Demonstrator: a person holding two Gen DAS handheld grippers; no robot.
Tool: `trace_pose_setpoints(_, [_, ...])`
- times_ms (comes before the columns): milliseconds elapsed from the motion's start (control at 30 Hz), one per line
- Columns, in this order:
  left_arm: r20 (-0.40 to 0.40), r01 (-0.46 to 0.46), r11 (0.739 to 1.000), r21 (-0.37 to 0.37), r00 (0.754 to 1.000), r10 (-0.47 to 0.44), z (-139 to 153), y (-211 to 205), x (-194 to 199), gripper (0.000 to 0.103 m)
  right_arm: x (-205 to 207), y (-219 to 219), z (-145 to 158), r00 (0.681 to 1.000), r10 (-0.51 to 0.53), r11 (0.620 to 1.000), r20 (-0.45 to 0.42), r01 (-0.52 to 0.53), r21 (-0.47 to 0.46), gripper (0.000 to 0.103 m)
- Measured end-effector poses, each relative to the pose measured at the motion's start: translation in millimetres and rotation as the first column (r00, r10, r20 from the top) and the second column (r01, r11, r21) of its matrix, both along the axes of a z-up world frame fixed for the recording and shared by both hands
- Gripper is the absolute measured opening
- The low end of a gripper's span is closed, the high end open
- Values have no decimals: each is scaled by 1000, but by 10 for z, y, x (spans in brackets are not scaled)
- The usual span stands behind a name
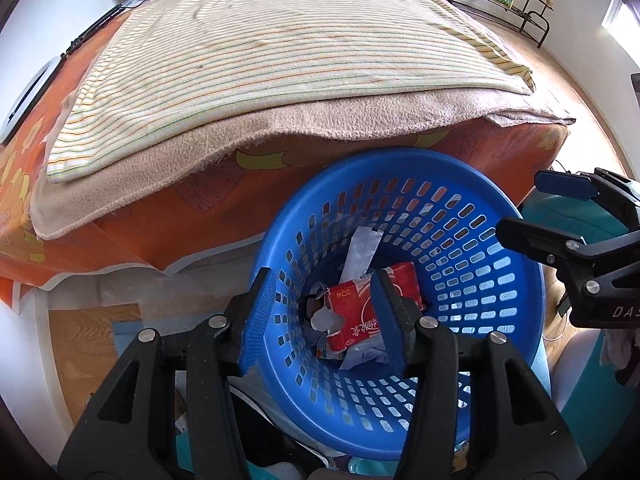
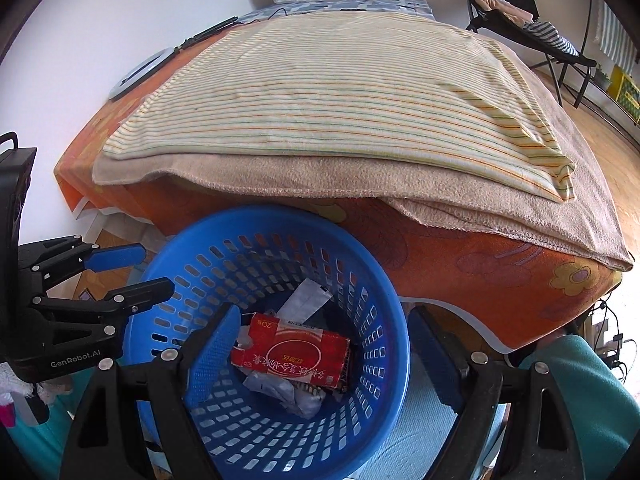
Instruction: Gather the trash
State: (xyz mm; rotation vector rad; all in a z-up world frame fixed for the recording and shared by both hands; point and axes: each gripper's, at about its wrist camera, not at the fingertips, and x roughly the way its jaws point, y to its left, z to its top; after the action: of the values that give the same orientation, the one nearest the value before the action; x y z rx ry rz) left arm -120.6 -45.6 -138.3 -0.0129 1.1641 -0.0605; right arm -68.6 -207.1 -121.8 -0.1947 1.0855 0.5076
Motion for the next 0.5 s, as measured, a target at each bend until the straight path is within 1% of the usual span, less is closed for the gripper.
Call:
trace_pose_setpoints(100, [8, -7, 1000, 2, 1000, 7, 19, 11, 1, 59, -3, -2, 15, 1000, -1, 1000, 0, 1, 3, 88])
trace_pose_setpoints(400, [36, -31, 1000, 5, 999, 31, 170, 67, 52, 60, 16, -11, 144, 999, -12, 1000, 34, 12, -5, 92])
trace_pose_setpoints(467, [49, -38, 999, 3, 998, 38, 230, 91, 74, 61, 36, -27, 191, 999, -21, 1000, 42, 21, 0, 93])
trace_pose_setpoints(500, [55, -42, 999, 2, 998, 42, 261, 99, 86, 64, 48, -34, 215, 999, -25, 1000, 45, 25, 5, 94])
